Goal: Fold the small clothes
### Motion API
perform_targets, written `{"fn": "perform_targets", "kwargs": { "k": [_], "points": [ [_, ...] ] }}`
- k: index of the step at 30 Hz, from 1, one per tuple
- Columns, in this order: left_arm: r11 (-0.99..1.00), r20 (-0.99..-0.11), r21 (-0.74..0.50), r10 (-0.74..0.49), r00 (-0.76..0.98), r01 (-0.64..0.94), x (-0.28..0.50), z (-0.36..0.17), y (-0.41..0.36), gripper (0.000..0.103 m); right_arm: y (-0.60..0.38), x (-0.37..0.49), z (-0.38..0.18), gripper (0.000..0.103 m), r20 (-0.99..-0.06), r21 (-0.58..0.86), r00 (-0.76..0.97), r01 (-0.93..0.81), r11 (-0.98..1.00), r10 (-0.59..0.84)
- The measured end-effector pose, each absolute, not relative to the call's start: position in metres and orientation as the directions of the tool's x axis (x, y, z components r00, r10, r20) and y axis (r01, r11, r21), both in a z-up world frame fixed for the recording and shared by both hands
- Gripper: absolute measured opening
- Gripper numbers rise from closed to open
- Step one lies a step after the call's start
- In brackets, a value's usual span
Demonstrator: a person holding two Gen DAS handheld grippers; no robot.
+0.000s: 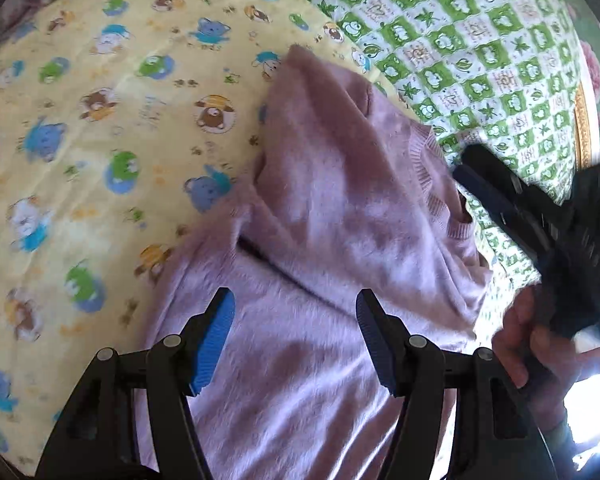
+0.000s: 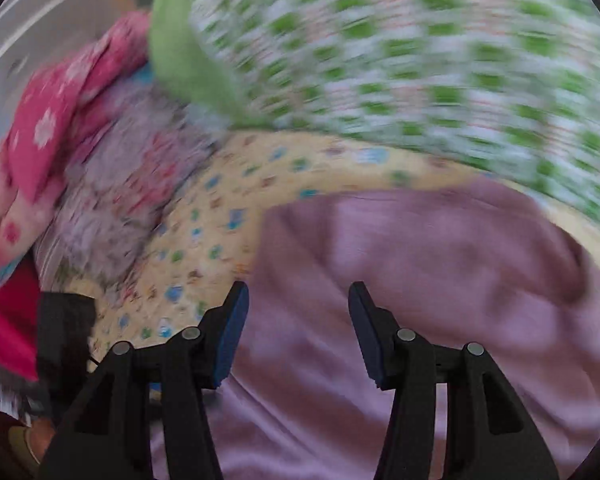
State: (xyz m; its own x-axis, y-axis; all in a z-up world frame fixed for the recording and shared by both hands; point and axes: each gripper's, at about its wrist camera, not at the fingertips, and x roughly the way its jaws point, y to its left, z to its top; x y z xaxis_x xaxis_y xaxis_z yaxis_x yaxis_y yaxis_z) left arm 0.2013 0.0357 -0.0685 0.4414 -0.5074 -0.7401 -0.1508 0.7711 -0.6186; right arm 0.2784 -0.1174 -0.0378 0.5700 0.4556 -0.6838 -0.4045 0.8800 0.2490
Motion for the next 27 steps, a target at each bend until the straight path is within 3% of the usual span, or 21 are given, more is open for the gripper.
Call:
{"fn": "perform_targets", "kwargs": {
  "k": [5,7,9,10,13,15,18,27],
  "points": [
    [0.732,-0.736,-0.644,-0.513,0.443,-0.223,0.227,-0.093,0.043,0.064,-0.077,0.32,-0.064,0.053,-0.761,0.215,0.473,-0.462,0.861,0.444],
    [0.719,-0.734,-0.649,-0.506,0.453,-0.249,0.234,-0.101,0.05,0.059,-0.072,0.335,-0.076,0.053,-0.787,0.209,0.447,-0.455,0.865,0.425],
    [0.709,-0.731,-0.654,-0.503,0.462,-0.263,0.237,-0.107,0.052,0.049,-0.073,0.348,-0.086,0.035,-0.801,0.244,0.406,-0.449,0.86,0.439],
    [0.713,-0.734,-0.648,-0.491,0.47,-0.267,0.238,-0.108,0.053,0.042,-0.073,0.353,-0.089,0.003,-0.81,0.245,0.394,-0.444,0.862,0.434],
    [0.743,-0.735,-0.62,-0.438,0.517,-0.253,0.233,-0.1,0.054,0.02,-0.082,0.358,-0.073,0.004,-0.744,0.309,0.437,-0.445,0.841,0.505],
    [0.752,-0.716,-0.618,-0.416,0.561,-0.23,0.229,-0.092,0.058,0.012,-0.09,0.363,-0.055,0.004,-0.676,0.343,0.5,-0.437,0.832,0.542],
    [0.776,-0.715,-0.589,-0.37,0.593,-0.225,0.229,-0.085,0.067,0.003,-0.094,0.375,-0.056,0.004,-0.644,0.381,0.524,-0.411,0.828,0.557],
    [0.758,-0.743,-0.586,-0.363,0.562,-0.286,0.228,-0.1,0.098,0.005,-0.092,0.385,-0.081,0.008,-0.669,0.435,0.491,-0.35,0.83,0.558]
  ]
}}
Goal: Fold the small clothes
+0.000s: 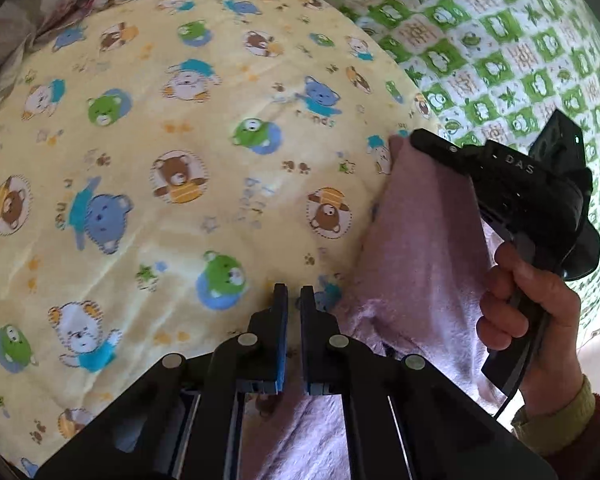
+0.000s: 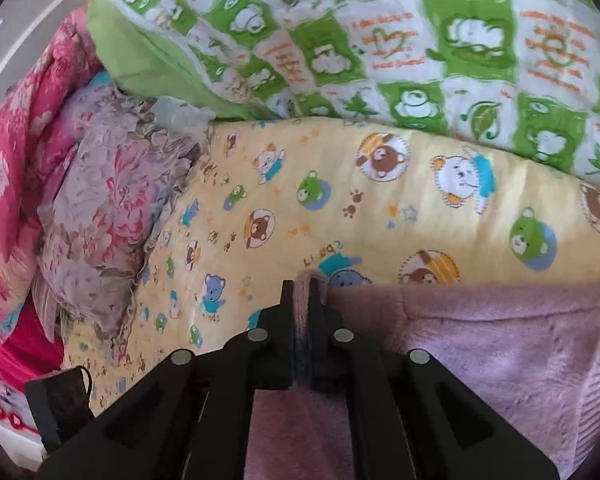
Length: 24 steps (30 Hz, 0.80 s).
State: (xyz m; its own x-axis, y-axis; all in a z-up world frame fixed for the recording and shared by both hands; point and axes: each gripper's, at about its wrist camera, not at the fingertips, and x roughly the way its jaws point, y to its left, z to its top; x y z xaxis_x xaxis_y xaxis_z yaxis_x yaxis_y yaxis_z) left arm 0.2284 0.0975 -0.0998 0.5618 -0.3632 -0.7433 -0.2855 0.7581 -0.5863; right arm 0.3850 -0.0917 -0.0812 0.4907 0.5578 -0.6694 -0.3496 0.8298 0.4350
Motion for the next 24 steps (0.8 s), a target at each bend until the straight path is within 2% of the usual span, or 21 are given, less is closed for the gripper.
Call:
{"fn": "perform_targets", "kwargs": {
  "k": [1,2,4,7,10,13,18,19,20,21,24],
  "points": [
    [0.752,-0.737,-0.595,-0.369,0.566,-0.285,0.228,-0.1,0.099,0.009,-0.093,0.383,-0.076,0.018,-0.677,0.422,0.497,-0.342,0.84,0.542],
    [0.746,-0.729,-0.605,-0.381,0.569,-0.277,0.225,-0.098,0.101,0.012,-0.096,0.381,-0.073,0.037,-0.683,0.41,0.504,-0.335,0.849,0.529],
    [0.749,-0.723,-0.613,-0.403,0.561,-0.253,0.228,-0.093,0.098,0.025,-0.104,0.368,-0.06,0.053,-0.664,0.396,0.54,-0.333,0.856,0.517],
    [0.78,-0.734,-0.599,-0.444,0.515,-0.181,0.232,-0.087,0.085,0.047,-0.117,0.34,-0.042,0.054,-0.637,0.366,0.588,-0.339,0.867,0.499],
    [0.822,-0.755,-0.559,-0.449,0.478,-0.109,0.238,-0.085,0.07,0.05,-0.143,0.303,-0.033,0.054,-0.605,0.375,0.628,-0.316,0.871,0.489],
    [0.85,-0.78,-0.523,-0.446,0.439,-0.064,0.245,-0.088,0.061,0.054,-0.176,0.271,-0.039,0.054,-0.617,0.385,0.657,-0.228,0.894,0.433],
    [0.897,-0.831,-0.441,-0.402,0.384,-0.015,0.256,-0.1,0.044,0.051,-0.226,0.224,-0.061,0.054,-0.647,0.424,0.676,-0.062,0.903,0.351],
    [0.902,-0.833,-0.432,-0.396,0.387,-0.009,0.247,-0.101,0.046,0.03,-0.235,0.215,-0.065,0.054,-0.65,0.436,0.681,-0.031,0.9,0.338],
    [0.901,-0.831,-0.434,-0.402,0.385,0.002,0.249,-0.102,0.042,0.014,-0.245,0.205,-0.068,0.054,-0.648,0.45,0.687,-0.002,0.893,0.328],
    [0.896,-0.828,-0.444,-0.412,0.38,0.005,0.249,-0.103,0.039,0.007,-0.252,0.198,-0.069,0.054,-0.646,0.457,0.694,0.019,0.889,0.318],
    [0.888,-0.806,-0.46,-0.418,0.419,0.001,0.239,-0.095,0.038,0.006,-0.281,0.168,-0.071,0.054,-0.641,0.465,0.725,0.103,0.879,0.254]
  ]
}}
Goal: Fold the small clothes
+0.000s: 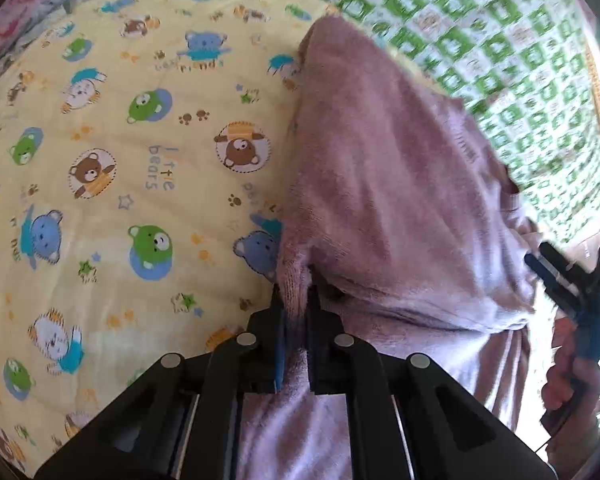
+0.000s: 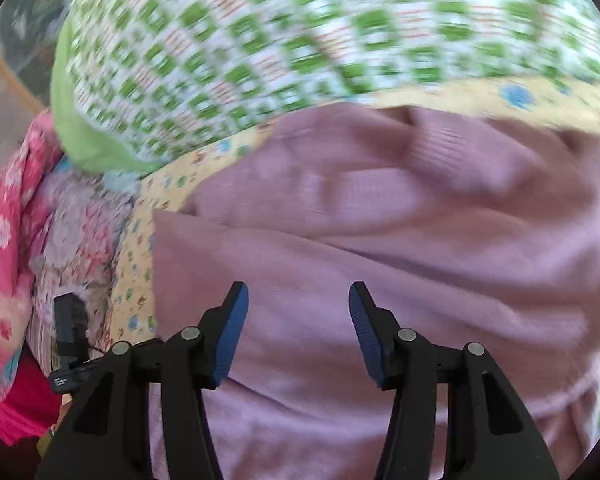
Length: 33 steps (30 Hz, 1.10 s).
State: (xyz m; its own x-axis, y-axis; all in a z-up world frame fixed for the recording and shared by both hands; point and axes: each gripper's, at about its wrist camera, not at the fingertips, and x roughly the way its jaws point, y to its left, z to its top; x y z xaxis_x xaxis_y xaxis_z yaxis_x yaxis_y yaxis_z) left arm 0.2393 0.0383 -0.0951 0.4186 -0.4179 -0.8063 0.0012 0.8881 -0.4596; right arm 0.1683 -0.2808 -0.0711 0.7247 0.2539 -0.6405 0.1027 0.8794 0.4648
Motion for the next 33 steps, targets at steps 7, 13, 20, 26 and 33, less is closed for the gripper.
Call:
{"fn": "perform_targets", "kwargs": {
  "k": [7,13,20,26,33],
  "points": [
    [0.901,-0.828,-0.433,-0.382,0.412,-0.035,0.214,-0.098,0.052,0.011,-0.353,0.105,-0.083,0.054,-0.67,0.415,0.741,0.314,0.854,0.053],
    [0.905,-0.812,-0.424,-0.367,0.453,-0.026,0.217,-0.07,0.054,0.034,-0.395,0.075,-0.094,0.054,-0.672,0.45,0.74,0.419,0.789,-0.01],
    [0.913,-0.78,-0.407,-0.364,0.509,0.029,0.239,-0.044,0.028,0.035,-0.375,0.086,-0.093,0.054,-0.607,0.517,0.785,0.271,0.812,0.124],
    [0.945,-0.862,-0.326,-0.31,0.401,0.03,0.261,-0.079,-0.001,0.036,-0.363,0.117,-0.119,0.053,-0.769,0.323,0.639,0.352,0.879,0.027],
    [0.94,-0.857,-0.34,-0.322,0.402,0.029,0.248,-0.078,0.008,0.047,-0.389,0.078,-0.103,0.052,-0.682,0.48,0.727,0.361,0.8,0.081]
  ]
}}
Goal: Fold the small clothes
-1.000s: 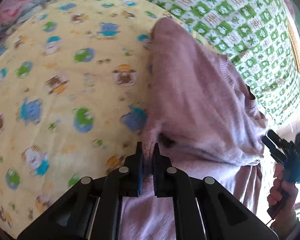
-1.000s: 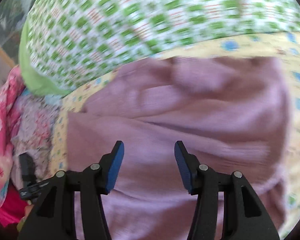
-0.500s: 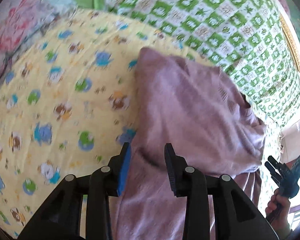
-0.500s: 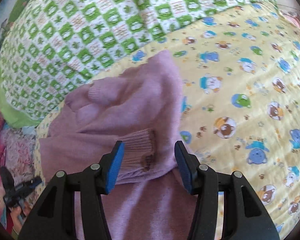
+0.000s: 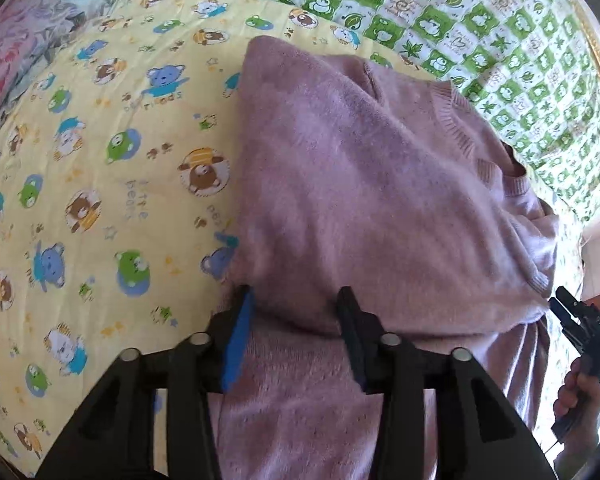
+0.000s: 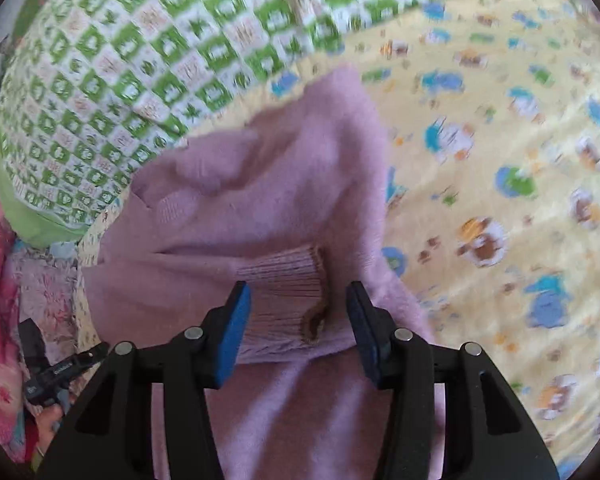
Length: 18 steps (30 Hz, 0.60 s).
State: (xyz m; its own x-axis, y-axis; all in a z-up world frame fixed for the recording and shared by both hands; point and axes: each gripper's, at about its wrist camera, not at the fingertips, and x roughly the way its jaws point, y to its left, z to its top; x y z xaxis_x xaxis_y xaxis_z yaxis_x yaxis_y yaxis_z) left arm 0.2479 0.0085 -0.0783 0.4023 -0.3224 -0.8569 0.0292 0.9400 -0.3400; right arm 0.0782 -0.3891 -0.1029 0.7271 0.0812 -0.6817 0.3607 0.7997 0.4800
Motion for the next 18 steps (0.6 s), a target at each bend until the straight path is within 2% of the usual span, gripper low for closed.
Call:
{"fn": "perform_targets", "kwargs": {
  "k": [2,3,4,5,13,18],
  "points": [
    [0.927,-0.846,-0.375,-0.353,0.401,0.024,0.239,-0.078,0.016,0.049,-0.393,0.066,-0.101,0.052,-0.692,0.478,0.717,0.373,0.795,0.079],
    [0.92,-0.842,-0.393,-0.366,0.396,0.015,0.233,-0.078,0.021,0.052,-0.395,0.059,-0.1,0.052,-0.697,0.472,0.713,0.38,0.796,0.073],
    [0.919,-0.846,-0.394,-0.365,0.388,0.004,0.227,-0.079,0.024,0.06,-0.395,0.055,-0.1,0.052,-0.702,0.464,0.709,0.383,0.799,0.068],
    [0.919,-0.849,-0.394,-0.364,0.384,0.001,0.221,-0.08,0.028,0.062,-0.395,0.048,-0.099,0.052,-0.706,0.455,0.705,0.387,0.802,0.06],
    [0.922,-0.869,-0.386,-0.378,0.321,0.041,0.158,-0.087,0.041,0.063,-0.384,0.003,-0.108,0.052,-0.733,0.443,0.676,0.394,0.805,0.073],
    [0.929,-0.883,-0.358,-0.37,0.29,0.096,0.114,-0.086,0.046,0.067,-0.364,-0.036,-0.111,0.052,-0.745,0.426,0.661,0.374,0.824,0.085]
  ]
}}
